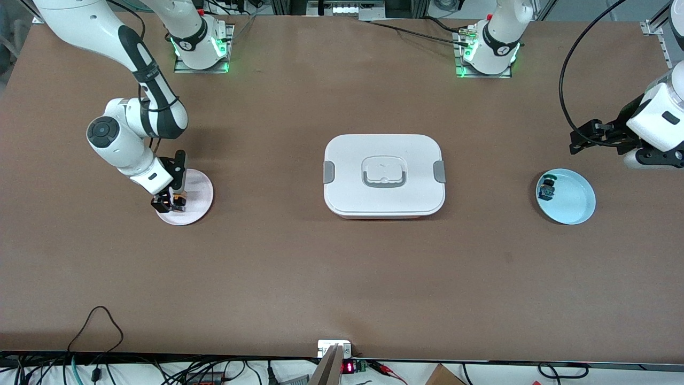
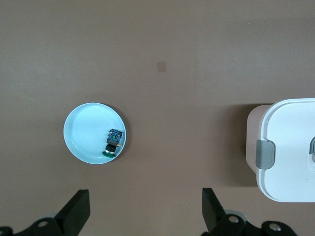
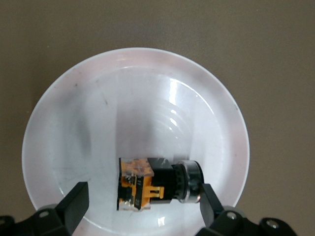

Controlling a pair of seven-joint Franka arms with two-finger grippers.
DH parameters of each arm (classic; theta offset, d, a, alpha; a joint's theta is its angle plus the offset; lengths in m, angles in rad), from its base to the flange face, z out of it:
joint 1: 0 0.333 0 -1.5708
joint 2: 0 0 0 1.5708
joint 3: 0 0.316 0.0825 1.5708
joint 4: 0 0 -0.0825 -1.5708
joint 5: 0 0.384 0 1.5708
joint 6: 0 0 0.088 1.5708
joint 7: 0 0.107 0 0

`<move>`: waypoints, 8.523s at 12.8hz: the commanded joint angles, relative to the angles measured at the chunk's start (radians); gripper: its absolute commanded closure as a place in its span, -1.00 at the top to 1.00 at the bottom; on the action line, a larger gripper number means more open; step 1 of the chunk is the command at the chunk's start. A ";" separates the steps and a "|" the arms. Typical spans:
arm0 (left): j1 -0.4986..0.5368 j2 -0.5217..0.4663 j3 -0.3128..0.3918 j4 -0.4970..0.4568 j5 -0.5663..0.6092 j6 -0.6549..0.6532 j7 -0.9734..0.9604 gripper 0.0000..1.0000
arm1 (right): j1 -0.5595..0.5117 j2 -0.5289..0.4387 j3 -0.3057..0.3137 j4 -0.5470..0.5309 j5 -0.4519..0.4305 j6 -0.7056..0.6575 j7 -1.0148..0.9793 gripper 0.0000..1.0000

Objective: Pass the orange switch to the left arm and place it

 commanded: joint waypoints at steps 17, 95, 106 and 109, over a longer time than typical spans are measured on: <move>-0.001 0.015 -0.001 0.036 -0.011 -0.023 0.001 1.00 | -0.013 -0.019 0.019 0.001 0.132 -0.060 -0.002 1.00; 0.013 0.169 -0.251 -0.383 -1.705 0.229 0.461 -0.68 | 0.578 0.140 0.036 0.780 1.818 -0.554 -0.095 -0.23; 0.024 0.143 -0.245 -0.361 -1.572 0.226 0.492 -0.71 | 0.351 0.087 0.018 0.805 1.527 -0.902 0.097 1.00; 0.031 0.121 -0.240 -0.358 -1.423 0.223 0.481 -0.70 | 0.270 0.081 0.010 0.805 1.454 -1.047 0.098 1.00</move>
